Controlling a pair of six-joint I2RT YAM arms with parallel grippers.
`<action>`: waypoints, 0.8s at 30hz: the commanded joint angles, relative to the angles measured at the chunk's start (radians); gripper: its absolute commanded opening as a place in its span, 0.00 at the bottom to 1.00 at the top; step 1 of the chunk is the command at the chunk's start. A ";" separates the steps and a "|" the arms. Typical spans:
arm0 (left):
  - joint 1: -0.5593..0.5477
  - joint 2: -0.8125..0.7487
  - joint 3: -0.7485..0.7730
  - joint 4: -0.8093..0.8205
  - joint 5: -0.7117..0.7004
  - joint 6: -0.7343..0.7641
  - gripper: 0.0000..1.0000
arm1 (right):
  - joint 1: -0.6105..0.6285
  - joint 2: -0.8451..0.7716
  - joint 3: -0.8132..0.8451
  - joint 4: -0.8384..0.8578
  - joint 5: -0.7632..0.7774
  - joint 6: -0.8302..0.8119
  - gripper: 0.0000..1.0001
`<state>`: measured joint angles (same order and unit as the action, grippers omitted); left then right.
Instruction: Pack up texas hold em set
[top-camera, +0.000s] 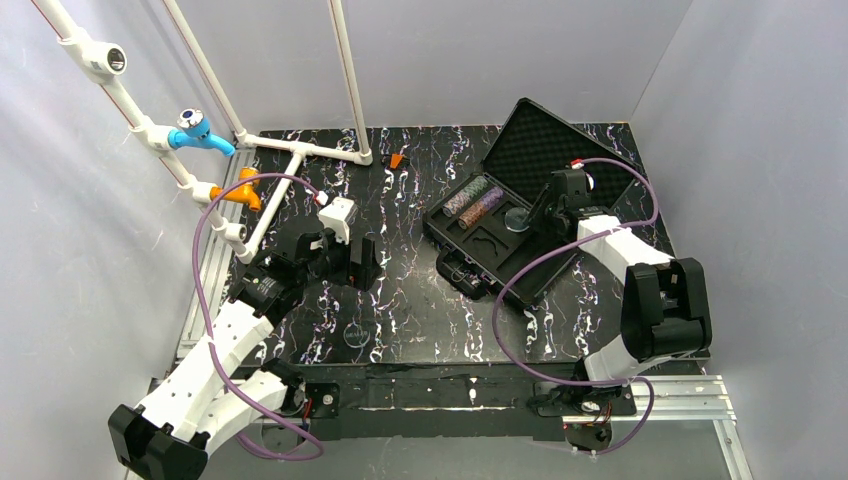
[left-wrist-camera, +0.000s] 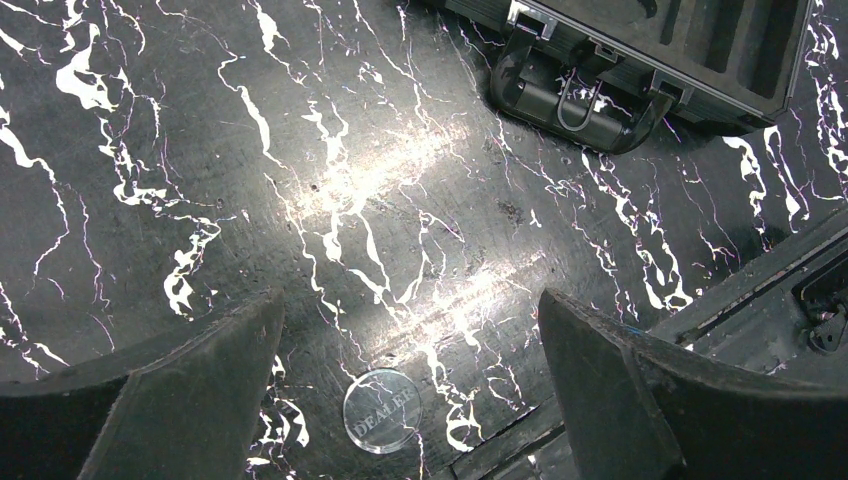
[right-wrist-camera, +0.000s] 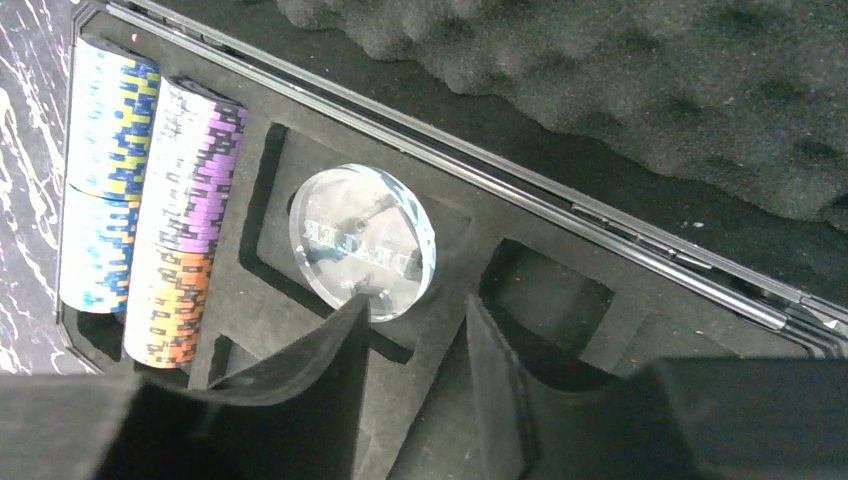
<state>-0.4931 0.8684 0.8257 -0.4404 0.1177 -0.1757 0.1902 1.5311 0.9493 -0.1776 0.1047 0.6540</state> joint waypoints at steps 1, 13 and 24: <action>-0.006 -0.021 -0.009 0.008 -0.014 0.011 0.98 | -0.001 0.021 0.070 0.021 -0.016 -0.044 0.42; -0.007 -0.022 -0.008 0.008 -0.021 0.013 0.98 | -0.001 0.104 0.131 0.034 -0.037 -0.060 0.39; -0.009 -0.014 -0.005 0.008 -0.013 0.015 0.98 | -0.001 0.084 0.150 -0.011 -0.007 -0.111 0.45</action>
<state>-0.4950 0.8658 0.8253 -0.4404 0.1112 -0.1753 0.1902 1.6382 1.0481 -0.1722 0.0731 0.5892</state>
